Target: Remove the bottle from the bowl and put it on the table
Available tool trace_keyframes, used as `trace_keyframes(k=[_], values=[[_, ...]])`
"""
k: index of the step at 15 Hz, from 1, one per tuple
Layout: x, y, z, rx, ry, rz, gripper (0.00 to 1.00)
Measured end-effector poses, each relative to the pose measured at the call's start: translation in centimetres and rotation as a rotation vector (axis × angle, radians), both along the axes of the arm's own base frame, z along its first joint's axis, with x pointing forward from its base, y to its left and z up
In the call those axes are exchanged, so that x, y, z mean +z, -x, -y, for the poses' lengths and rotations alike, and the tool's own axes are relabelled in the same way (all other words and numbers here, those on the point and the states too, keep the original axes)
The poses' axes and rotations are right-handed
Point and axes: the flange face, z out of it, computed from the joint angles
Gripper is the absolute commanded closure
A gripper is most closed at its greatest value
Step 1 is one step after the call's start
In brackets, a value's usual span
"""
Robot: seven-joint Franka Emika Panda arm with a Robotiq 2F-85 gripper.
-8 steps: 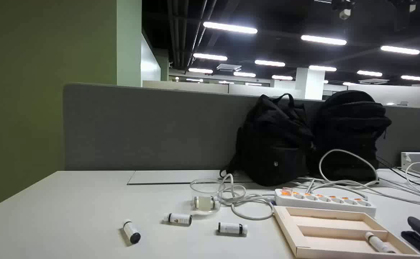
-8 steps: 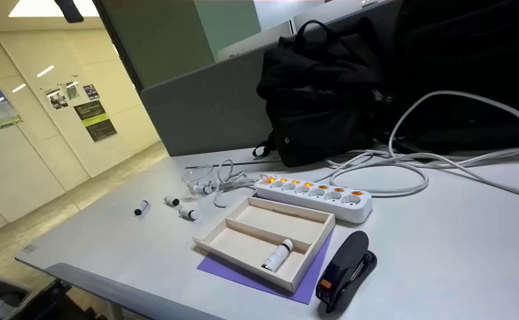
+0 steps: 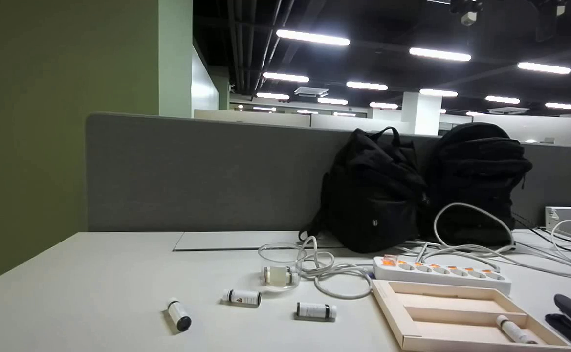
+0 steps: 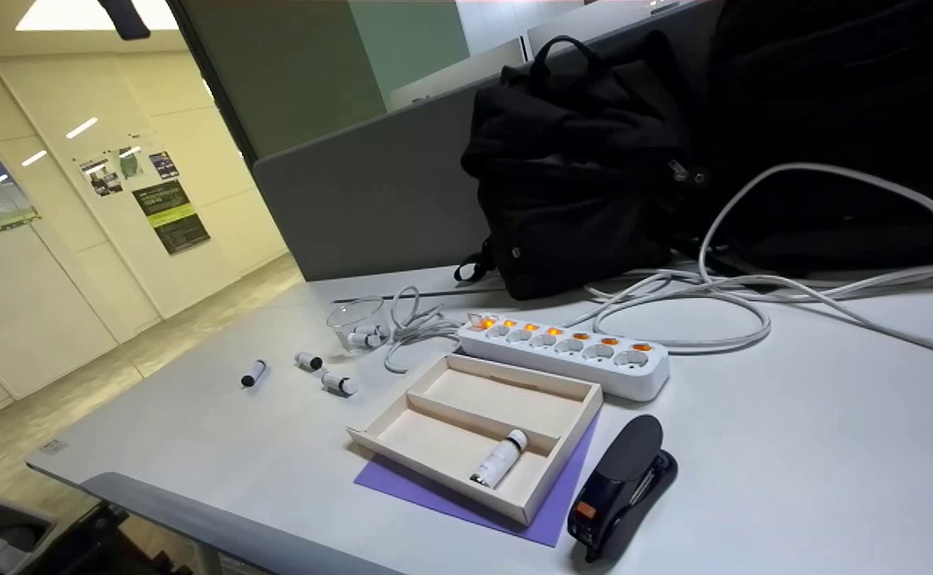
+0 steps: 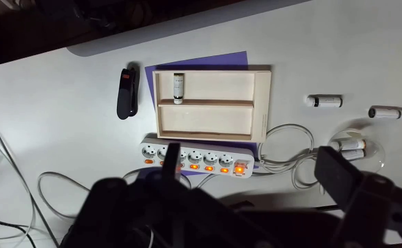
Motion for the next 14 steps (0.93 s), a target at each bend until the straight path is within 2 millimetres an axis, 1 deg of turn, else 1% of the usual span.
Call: trace_keyframes(k=[1, 3, 4, 5, 7, 10, 12, 14], values=[[-0.1, -0.1, -0.1, 0.004, 0.000, 0.000, 0.00], [-1.0, -1.4, -1.0, 0.034, -0.012, 0.032, 0.00], [-2.0, -2.6, -2.0, 0.060, -0.017, 0.054, 0.00], [-3.6, -4.1, -3.5, 0.094, -0.022, 0.069, 0.00], [-7.3, -6.7, -6.8, 0.169, -0.032, 0.074, 0.00], [-13.3, -9.6, -12.6, 0.295, -0.061, 0.072, 0.00], [-16.5, -11.2, -16.6, 0.395, -0.087, 0.067, 0.00], [-19.2, -12.9, -20.3, 0.513, -0.115, 0.053, 0.00]])
